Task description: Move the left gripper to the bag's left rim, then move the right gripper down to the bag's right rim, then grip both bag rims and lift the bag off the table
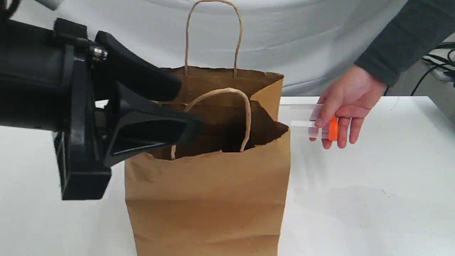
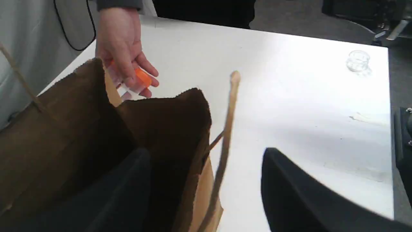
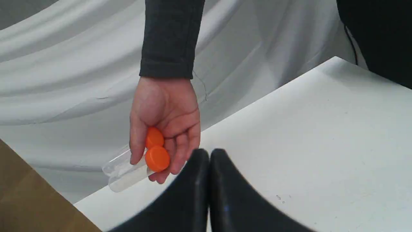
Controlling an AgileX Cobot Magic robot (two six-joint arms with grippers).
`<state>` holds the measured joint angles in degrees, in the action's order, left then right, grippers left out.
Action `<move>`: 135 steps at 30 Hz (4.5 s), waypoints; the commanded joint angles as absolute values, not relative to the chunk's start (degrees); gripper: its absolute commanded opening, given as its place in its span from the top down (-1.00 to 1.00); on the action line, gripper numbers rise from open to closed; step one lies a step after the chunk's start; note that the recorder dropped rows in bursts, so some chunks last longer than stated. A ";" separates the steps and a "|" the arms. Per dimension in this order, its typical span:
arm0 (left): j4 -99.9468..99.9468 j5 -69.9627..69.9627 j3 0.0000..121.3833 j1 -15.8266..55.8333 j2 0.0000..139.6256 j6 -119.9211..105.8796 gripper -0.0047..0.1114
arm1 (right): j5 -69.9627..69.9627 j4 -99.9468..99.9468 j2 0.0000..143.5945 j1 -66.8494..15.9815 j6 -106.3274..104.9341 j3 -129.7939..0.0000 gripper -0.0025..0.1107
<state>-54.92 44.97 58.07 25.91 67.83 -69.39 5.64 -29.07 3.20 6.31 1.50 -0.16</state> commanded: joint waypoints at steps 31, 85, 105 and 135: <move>-58.03 40.34 58.34 26.21 70.67 -69.49 0.92 | 12.91 -30.34 14.47 6.17 -10.49 -32.85 0.96; -58.13 41.13 58.34 26.21 70.67 -66.03 0.92 | 68.51 -22.06 103.77 -18.91 -40.27 -106.75 -0.10; -58.13 41.13 58.34 26.21 70.67 -66.03 0.92 | 62.60 -26.10 109.30 -18.91 -40.42 -106.75 0.13; -62.61 45.04 63.24 26.21 70.67 -64.29 0.92 | 67.50 -40.46 110.79 -14.33 -29.88 -106.75 0.96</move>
